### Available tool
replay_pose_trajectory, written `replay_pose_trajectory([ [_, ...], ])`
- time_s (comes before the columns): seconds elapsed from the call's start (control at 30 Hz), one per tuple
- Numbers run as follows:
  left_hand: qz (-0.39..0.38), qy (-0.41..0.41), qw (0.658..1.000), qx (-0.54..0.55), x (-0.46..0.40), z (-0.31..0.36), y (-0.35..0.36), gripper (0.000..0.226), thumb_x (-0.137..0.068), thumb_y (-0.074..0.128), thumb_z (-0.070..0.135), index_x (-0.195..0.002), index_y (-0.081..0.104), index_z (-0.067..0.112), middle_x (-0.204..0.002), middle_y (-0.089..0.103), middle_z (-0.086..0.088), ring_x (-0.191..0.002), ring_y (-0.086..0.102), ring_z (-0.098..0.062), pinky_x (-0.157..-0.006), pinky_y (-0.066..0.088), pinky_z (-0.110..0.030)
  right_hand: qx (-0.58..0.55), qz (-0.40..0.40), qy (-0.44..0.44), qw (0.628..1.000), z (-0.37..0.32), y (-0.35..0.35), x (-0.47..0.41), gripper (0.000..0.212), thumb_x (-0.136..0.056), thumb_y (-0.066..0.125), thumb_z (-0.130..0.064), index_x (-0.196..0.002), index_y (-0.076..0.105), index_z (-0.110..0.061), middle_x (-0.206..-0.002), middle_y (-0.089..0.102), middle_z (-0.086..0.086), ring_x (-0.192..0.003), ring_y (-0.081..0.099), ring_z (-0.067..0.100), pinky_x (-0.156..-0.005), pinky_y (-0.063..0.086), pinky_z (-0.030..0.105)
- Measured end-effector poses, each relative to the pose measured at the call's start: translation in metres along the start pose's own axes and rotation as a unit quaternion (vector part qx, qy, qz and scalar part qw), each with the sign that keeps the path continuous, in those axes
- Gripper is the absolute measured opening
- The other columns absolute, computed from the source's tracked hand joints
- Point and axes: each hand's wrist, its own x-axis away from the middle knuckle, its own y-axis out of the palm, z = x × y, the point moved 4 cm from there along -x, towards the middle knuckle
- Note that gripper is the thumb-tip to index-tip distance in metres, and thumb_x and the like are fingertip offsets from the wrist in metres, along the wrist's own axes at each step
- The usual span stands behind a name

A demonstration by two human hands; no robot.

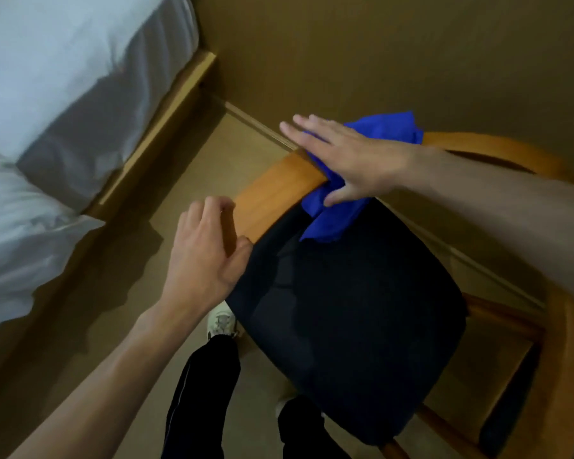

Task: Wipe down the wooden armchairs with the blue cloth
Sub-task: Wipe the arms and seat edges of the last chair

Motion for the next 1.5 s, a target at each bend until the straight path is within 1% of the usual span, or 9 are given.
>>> replay_pose_trajectory([
  [0.07, -0.004, 0.004, 1.000, 0.008, -0.001, 0.001, 0.001, 0.049, -0.084, 0.061, 0.037, -0.127, 0.039, 0.025, -0.112, 0.037, 0.010, -0.103, 0.036, -0.009, -0.084, 0.035, -0.029, 0.012, 0.001, 0.042, 0.999, 0.021, -0.010, 0.012, 0.139, -0.058, 0.082, -0.065, -0.151, -0.018, -0.039, -0.164, -0.009, -0.002, -0.149, -0.011, 0.020, -0.118, 0.003, 0.049],
  [0.17, 0.000, 0.017, 1.000, 0.017, -0.006, 0.006, 0.001, 0.048, -0.086, 0.059, 0.034, -0.127, 0.042, 0.019, -0.112, 0.039, 0.005, -0.103, 0.037, -0.012, -0.083, 0.033, -0.029, 0.042, -0.050, 0.121, 0.990, 0.047, -0.007, 0.024, 0.145, -0.049, 0.090, -0.058, -0.154, -0.008, -0.035, -0.161, 0.013, 0.003, -0.148, 0.014, 0.026, -0.119, 0.010, 0.052],
  [0.3, -0.001, 0.028, 1.000, -0.014, -0.015, 0.012, -0.006, 0.056, -0.083, 0.046, 0.041, -0.131, 0.043, 0.013, -0.117, 0.046, -0.003, -0.104, 0.040, -0.014, -0.085, 0.034, -0.028, 0.044, -0.006, 0.114, 0.992, 0.039, -0.003, 0.001, 0.081, -0.070, 0.080, -0.030, -0.135, 0.034, -0.022, -0.121, 0.049, 0.007, -0.108, 0.053, 0.033, -0.093, 0.043, 0.047],
  [0.4, -0.021, 0.030, 0.999, -0.033, -0.015, 0.007, -0.010, 0.058, -0.088, 0.049, 0.042, -0.138, 0.040, 0.014, -0.125, 0.046, -0.005, -0.113, 0.041, -0.019, -0.092, 0.034, -0.029, 0.082, 0.006, 0.113, 0.990, 0.023, -0.003, -0.007, 0.077, -0.071, 0.077, -0.028, -0.134, 0.034, -0.018, -0.123, 0.046, 0.008, -0.109, 0.049, 0.033, -0.093, 0.041, 0.050],
  [0.83, -0.201, -0.165, 0.963, -0.076, 0.066, -0.060, -0.011, 0.138, -0.055, 0.072, 0.074, -0.153, -0.005, 0.016, -0.158, 0.016, -0.003, -0.144, 0.018, -0.024, -0.113, 0.024, -0.040, 0.222, 0.032, -0.188, 0.956, -0.203, 0.043, -0.048, 0.060, -0.087, 0.061, -0.024, -0.139, 0.035, -0.011, -0.132, 0.048, 0.014, -0.121, 0.046, 0.036, -0.108, 0.031, 0.054],
  [1.1, -0.037, -0.183, 0.981, -0.049, 0.072, -0.047, 0.003, 0.128, -0.046, 0.073, 0.076, -0.146, 0.028, 0.011, -0.140, 0.045, 0.000, -0.129, 0.042, -0.018, -0.106, 0.036, -0.035, 0.145, 0.060, -0.213, 0.964, -0.192, 0.044, -0.048, 0.068, -0.077, 0.067, -0.025, -0.138, 0.039, -0.016, -0.132, 0.051, 0.004, -0.121, 0.048, 0.025, -0.110, 0.030, 0.041],
  [1.2, -0.011, -0.180, 0.982, -0.064, 0.049, -0.037, 0.008, 0.097, -0.051, 0.074, 0.070, -0.124, 0.044, 0.013, -0.112, 0.059, 0.001, -0.104, 0.056, -0.020, -0.091, 0.042, -0.034, 0.126, 0.066, -0.196, 0.970, -0.166, 0.034, -0.049, 0.073, -0.066, 0.072, -0.019, -0.133, 0.043, -0.020, -0.128, 0.054, 0.000, -0.118, 0.050, 0.023, -0.108, 0.033, 0.039],
  [1.33, -0.010, -0.166, 0.974, -0.156, -0.001, -0.005, 0.022, 0.065, -0.065, 0.071, 0.050, -0.110, 0.041, 0.013, -0.104, 0.055, -0.003, -0.093, 0.056, -0.025, -0.081, 0.043, -0.032, 0.124, 0.065, -0.146, 0.979, -0.123, 0.024, -0.047, 0.075, -0.066, 0.072, -0.022, -0.134, 0.041, -0.023, -0.129, 0.054, -0.001, -0.118, 0.051, 0.023, -0.108, 0.034, 0.038],
  [1.5, 0.001, -0.105, 0.971, -0.213, -0.069, 0.044, 0.046, 0.064, -0.071, 0.071, 0.034, -0.121, 0.038, 0.010, -0.112, 0.049, -0.006, -0.099, 0.050, -0.023, -0.081, 0.037, -0.029, 0.112, 0.077, -0.038, 0.990, -0.051, 0.009, -0.035, 0.076, -0.066, 0.076, -0.026, -0.132, 0.038, -0.026, -0.127, 0.055, 0.000, -0.117, 0.054, 0.024, -0.106, 0.037, 0.042],
])
